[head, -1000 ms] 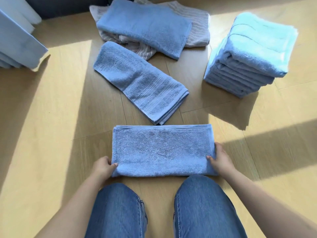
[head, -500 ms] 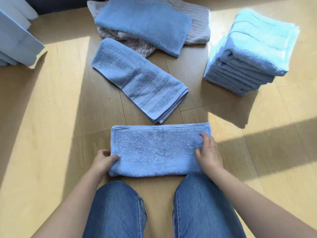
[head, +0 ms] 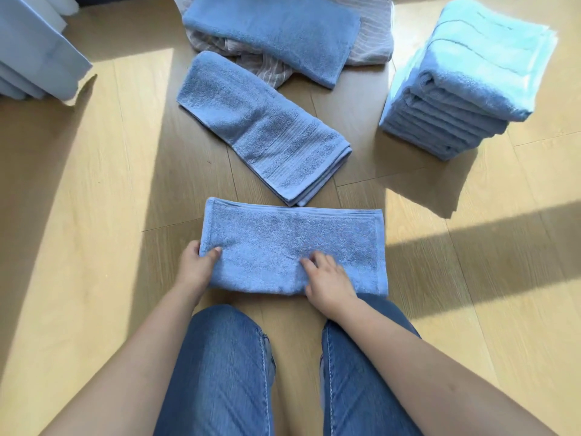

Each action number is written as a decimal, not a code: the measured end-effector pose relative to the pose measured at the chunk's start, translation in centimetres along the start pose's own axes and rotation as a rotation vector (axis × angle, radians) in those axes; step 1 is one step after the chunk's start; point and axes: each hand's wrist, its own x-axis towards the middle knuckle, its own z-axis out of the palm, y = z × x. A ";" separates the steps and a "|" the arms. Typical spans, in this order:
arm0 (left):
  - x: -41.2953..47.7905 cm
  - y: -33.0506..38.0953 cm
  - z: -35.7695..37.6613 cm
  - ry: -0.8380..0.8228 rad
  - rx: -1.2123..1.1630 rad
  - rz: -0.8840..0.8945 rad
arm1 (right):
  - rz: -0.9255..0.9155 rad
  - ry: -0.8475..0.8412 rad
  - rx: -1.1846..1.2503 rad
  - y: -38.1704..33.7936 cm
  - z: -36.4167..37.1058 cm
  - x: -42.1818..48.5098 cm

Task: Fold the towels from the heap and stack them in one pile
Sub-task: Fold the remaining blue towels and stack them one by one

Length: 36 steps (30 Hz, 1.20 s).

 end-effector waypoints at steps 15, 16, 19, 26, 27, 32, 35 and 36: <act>-7.4 5.0 4.2 -0.020 0.446 0.607 | 0.135 0.159 -0.029 4.1 -3.6 -0.4; -8.0 5.0 5.6 -0.059 0.472 0.628 | 0.171 0.159 -0.024 5.2 -3.8 -0.8; -9.3 4.7 9.6 -0.149 0.622 0.654 | 0.253 0.171 -0.035 8.1 -4.2 -2.1; -10.3 4.0 16.0 -0.333 0.922 0.650 | 0.354 0.122 -0.005 12.0 -3.6 -3.8; -10.2 3.5 16.5 -0.433 0.936 0.670 | 0.361 0.120 0.007 12.2 -3.5 -3.8; -9.1 1.6 15.5 -0.606 1.025 0.710 | 0.354 0.187 0.078 11.7 -3.5 -3.3; -8.0 0.8 13.5 -0.395 1.047 0.734 | 0.321 0.238 0.234 10.3 -3.8 -2.4; -7.4 0.5 12.8 -0.331 1.075 0.723 | 0.319 0.240 0.291 9.7 -3.9 -2.0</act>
